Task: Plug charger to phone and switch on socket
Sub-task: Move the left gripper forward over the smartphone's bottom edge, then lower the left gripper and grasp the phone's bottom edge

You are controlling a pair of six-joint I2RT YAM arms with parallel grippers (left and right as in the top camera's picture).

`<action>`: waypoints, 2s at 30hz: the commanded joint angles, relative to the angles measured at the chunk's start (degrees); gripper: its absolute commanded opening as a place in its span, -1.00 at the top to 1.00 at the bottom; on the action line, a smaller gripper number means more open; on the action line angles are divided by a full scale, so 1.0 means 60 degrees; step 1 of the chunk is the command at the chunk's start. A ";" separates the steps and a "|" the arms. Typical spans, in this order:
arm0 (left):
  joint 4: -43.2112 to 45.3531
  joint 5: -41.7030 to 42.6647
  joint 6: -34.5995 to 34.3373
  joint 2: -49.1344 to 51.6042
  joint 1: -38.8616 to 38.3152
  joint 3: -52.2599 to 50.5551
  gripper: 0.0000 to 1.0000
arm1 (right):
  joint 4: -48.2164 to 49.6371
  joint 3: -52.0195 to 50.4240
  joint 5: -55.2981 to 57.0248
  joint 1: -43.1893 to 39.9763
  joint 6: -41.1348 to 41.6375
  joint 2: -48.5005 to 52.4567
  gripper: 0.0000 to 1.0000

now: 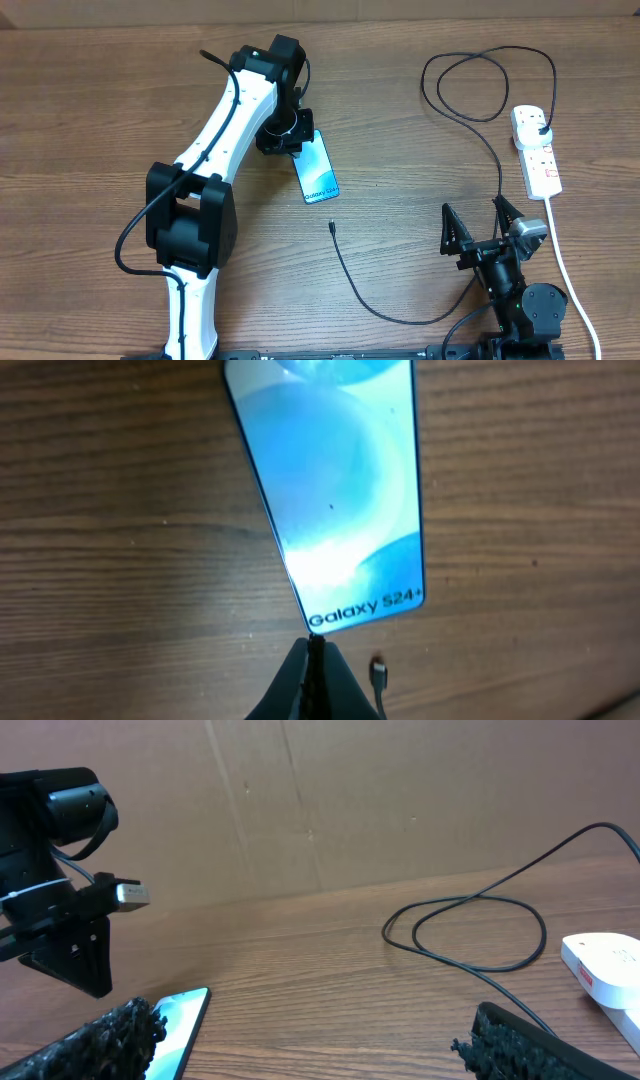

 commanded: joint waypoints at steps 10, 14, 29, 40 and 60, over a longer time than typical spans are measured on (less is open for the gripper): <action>0.0415 -0.1370 -0.1173 0.0069 -0.0554 0.0091 0.92 | 0.0055 -0.0098 0.0062 0.0051 -0.0011 -0.0080 -1.00; 0.0645 -0.1486 -0.1279 0.0069 -0.0739 0.0055 0.91 | 0.0055 -0.0098 0.0062 0.0051 -0.0011 -0.0080 -1.00; 0.3147 -0.1483 -0.1563 0.0069 -0.1024 -0.2157 0.92 | 0.0055 -0.0098 0.0062 0.0051 -0.0011 -0.0080 -1.00; 0.4903 -0.1486 -0.1559 0.0069 -0.1024 -0.3628 0.90 | 0.0055 -0.0098 0.0062 0.0051 -0.0011 -0.0080 -0.99; 0.4357 -0.1978 -0.1559 0.0069 -0.0951 -0.3738 0.92 | 0.0055 -0.0098 0.0062 0.0051 -0.0011 -0.0080 -1.00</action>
